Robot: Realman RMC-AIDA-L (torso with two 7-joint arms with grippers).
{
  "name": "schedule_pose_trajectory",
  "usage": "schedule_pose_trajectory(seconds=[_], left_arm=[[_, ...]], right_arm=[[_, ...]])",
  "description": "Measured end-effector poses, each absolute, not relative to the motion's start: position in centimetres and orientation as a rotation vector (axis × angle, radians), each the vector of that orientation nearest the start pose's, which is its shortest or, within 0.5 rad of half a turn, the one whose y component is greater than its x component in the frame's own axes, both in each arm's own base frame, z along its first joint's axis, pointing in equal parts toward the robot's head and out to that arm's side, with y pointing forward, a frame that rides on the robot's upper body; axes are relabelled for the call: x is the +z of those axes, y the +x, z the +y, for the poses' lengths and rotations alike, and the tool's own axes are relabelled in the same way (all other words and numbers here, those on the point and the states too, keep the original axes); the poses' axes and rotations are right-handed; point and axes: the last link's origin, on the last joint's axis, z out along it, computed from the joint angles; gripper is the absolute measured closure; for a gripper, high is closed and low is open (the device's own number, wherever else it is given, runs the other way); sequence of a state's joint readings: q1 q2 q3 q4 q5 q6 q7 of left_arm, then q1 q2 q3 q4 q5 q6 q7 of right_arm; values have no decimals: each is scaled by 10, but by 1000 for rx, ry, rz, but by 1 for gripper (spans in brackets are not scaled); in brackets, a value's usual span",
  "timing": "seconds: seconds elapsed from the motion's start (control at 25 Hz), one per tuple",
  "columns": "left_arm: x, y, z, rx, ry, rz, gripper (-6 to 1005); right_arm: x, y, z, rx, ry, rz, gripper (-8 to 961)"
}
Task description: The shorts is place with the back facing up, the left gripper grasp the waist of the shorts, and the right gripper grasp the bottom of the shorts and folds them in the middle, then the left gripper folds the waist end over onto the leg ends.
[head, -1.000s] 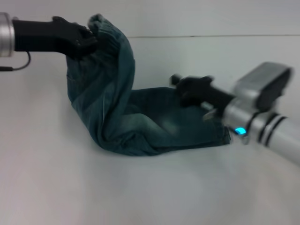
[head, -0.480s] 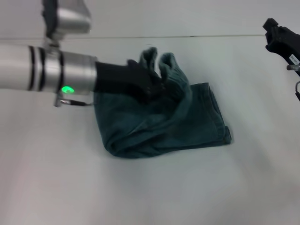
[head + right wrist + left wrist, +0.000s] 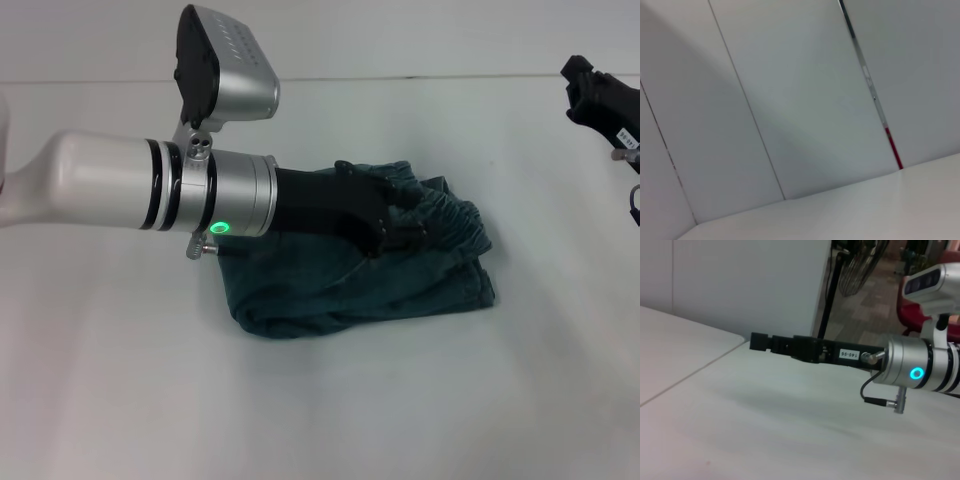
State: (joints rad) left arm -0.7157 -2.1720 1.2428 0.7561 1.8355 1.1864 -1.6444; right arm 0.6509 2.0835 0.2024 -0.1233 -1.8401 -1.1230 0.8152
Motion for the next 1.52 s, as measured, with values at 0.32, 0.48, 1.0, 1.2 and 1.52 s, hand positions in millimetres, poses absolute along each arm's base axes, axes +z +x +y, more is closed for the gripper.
schedule_pose_trajectory(seconds=[0.32, 0.48, 1.0, 1.2, 1.52], left_arm=[[-51, -153, 365, -749, -2807, -551, 455], [-20, -180, 357, -922, -2689, -662, 269], [15, -269, 293, -923, -2596, -951, 51], [10, -283, 281, -814, -2636, -1050, 51], [5, -286, 278, -721, -2676, -1114, 50]], right_arm=[[6, 292, 384, 1011, -1860, 837, 920], [19, 278, 378, 1076, -2038, 813, 828], [64, 281, 285, 971, -2681, 730, 516], [66, 313, 262, 868, -2595, 798, 290], [53, 336, 252, 782, -2498, 869, 37]])
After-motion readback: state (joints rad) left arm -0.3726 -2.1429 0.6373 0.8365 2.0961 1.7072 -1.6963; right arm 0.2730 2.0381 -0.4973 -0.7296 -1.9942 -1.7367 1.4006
